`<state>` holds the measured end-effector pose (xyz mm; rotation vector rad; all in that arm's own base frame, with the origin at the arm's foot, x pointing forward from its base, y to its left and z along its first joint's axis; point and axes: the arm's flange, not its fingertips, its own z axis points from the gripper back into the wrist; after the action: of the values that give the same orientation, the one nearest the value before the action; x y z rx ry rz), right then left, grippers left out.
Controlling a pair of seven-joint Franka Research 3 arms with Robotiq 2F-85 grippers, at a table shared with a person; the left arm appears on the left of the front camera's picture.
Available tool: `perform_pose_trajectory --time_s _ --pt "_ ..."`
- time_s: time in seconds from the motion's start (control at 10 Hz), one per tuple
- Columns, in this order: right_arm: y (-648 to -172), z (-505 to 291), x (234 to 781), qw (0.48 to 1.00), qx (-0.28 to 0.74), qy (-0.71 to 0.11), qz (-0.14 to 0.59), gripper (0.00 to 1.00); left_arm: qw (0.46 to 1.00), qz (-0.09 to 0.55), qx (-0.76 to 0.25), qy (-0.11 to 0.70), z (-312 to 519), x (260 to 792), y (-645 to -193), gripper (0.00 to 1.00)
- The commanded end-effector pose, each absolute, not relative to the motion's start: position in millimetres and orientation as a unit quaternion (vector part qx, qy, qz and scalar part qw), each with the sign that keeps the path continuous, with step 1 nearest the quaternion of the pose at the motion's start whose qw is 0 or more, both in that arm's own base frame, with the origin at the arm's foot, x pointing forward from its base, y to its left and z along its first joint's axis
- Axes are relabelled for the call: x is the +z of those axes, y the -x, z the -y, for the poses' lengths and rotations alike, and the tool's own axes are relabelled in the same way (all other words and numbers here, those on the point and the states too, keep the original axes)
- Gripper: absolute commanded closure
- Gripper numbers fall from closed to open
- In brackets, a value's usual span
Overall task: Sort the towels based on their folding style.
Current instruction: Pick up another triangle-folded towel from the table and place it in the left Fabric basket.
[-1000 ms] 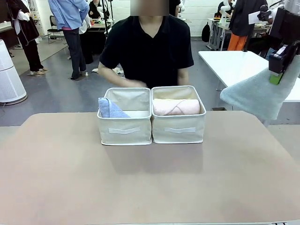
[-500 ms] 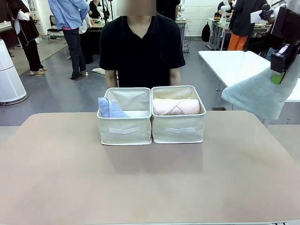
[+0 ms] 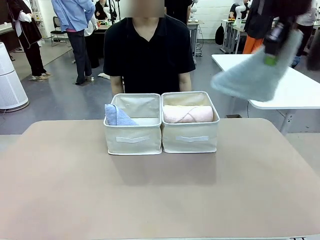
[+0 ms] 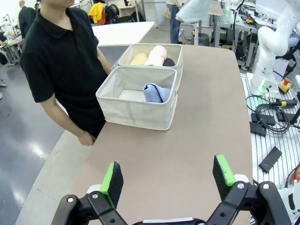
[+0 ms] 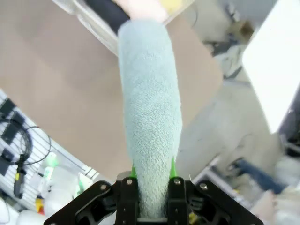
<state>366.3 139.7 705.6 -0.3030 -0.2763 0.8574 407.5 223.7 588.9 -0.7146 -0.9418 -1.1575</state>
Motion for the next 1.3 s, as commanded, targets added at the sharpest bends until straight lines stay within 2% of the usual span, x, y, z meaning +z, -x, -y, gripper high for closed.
perform_pose_trajectory --time_s 0.0,0.3,0.6,0.8,0.9,1.2 --pt "-413.7 -184.0 731.6 0.857 0.465 0.186 0.123 0.77 0.675 0.420 -0.516 0.319 -224.6 590.4 -405.7 0.00" --pt "-475.6 -269.8 729.5 0.796 0.575 0.153 0.110 0.77 0.675 0.420 -0.516 0.319 -224.6 590.4 -405.7 0.00" --pt "-497.7 -322.4 709.1 0.755 0.636 0.096 0.124 0.77 0.675 0.420 -0.516 0.319 -224.6 590.4 -405.7 0.00" --pt "-499.3 -331.6 692.0 0.765 0.627 0.078 0.124 0.77 0.675 0.420 -0.516 0.319 -224.6 590.4 -405.7 0.00" --pt "-497.6 -328.9 691.9 0.761 0.628 0.102 0.127 0.77 0.675 0.420 -0.516 0.319 -224.6 590.4 -405.7 0.00" --pt "-497.6 -328.9 691.9 0.761 0.628 0.102 0.127 0.77 0.675 0.420 -0.516 0.319 -224.6 590.4 -405.7 0.00"
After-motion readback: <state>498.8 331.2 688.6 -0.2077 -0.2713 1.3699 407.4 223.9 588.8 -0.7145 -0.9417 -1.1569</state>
